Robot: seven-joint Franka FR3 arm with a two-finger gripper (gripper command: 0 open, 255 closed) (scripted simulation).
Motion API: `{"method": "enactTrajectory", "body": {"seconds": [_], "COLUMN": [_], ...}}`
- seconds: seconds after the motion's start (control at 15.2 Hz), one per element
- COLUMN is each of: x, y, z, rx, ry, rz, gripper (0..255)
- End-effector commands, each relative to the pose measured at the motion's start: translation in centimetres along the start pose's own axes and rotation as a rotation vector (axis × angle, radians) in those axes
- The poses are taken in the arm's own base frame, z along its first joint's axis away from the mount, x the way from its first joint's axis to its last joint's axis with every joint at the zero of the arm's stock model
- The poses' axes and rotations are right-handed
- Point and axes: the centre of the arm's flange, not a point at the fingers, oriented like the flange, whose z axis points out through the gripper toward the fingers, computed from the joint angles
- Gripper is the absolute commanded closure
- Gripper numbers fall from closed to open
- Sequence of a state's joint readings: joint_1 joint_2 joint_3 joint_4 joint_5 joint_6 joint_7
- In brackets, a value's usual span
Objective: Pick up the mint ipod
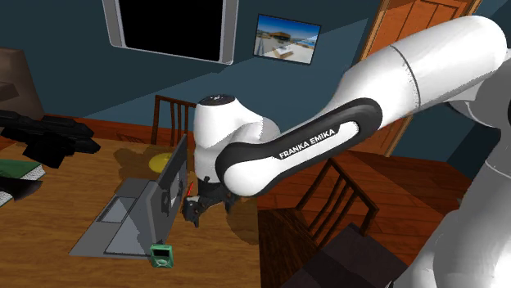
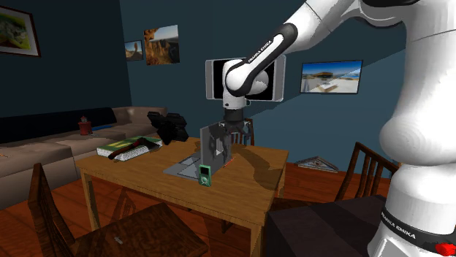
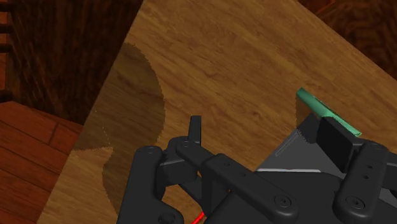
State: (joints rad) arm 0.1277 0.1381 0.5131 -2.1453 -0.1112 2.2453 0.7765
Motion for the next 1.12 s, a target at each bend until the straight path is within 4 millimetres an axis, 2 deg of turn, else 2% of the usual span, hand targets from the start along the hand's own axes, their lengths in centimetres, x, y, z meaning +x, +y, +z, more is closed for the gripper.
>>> {"method": "enactTrajectory", "body": {"seconds": [0.0,0.73,1.06], "x": [0.8,5.3,5.3], "y": [-2.1,-12.9,-12.9], "z": [1.8,9.6,12.3], "rx": [0.003,0.018,0.018], "ry": [-0.001,-0.005,-0.005], "rz": [0.009,0.046,0.046], "gripper": [0,0,0]}}
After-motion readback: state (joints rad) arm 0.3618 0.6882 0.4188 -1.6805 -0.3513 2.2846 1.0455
